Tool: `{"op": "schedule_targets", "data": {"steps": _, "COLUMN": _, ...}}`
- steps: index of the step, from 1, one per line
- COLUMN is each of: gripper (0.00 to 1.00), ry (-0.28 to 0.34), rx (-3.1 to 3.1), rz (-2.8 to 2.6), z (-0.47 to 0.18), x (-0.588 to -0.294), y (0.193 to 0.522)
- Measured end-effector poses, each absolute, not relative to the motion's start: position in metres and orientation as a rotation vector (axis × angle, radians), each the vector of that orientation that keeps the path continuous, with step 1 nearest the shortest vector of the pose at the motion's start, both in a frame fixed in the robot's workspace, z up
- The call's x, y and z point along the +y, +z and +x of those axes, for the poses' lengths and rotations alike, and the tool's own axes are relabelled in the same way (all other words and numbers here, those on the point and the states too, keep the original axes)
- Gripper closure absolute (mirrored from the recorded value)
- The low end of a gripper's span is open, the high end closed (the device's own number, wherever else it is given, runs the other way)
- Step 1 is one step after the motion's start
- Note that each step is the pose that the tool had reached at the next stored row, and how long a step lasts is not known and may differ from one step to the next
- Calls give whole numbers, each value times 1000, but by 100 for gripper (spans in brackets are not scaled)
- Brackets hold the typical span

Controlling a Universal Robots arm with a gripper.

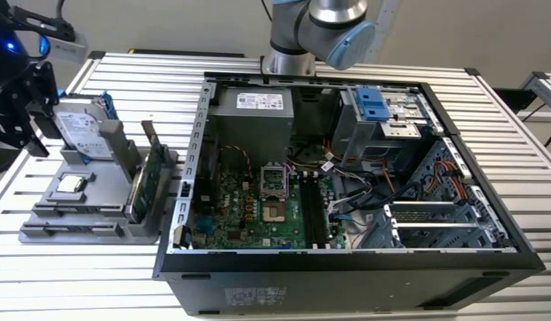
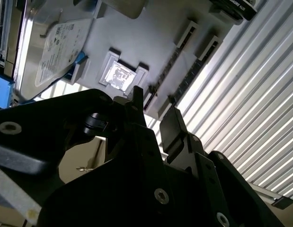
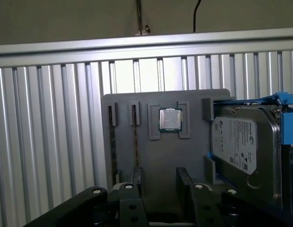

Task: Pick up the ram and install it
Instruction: 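Pick up the ram and move it above insertion slot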

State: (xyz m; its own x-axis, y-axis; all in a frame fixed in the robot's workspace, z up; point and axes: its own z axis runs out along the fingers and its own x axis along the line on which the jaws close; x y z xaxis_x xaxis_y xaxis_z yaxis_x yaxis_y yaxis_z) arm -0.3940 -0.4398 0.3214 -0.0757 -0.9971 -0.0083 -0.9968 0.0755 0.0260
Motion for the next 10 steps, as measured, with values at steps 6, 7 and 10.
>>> {"op": "schedule_targets", "data": {"steps": 6, "gripper": 0, "ry": -39, "rx": -2279, "rz": 2145, "z": -394, "x": -441, "y": 317}}
{"op": "schedule_targets", "data": {"steps": 7, "gripper": 0, "ry": -38, "rx": -2271, "rz": 2153, "z": -394, "x": -441, "y": 317}}
{"op": "schedule_targets", "data": {"steps": 10, "gripper": 0, "ry": -38, "rx": -2245, "rz": 2180, "z": -394, "x": -441, "y": 315}}
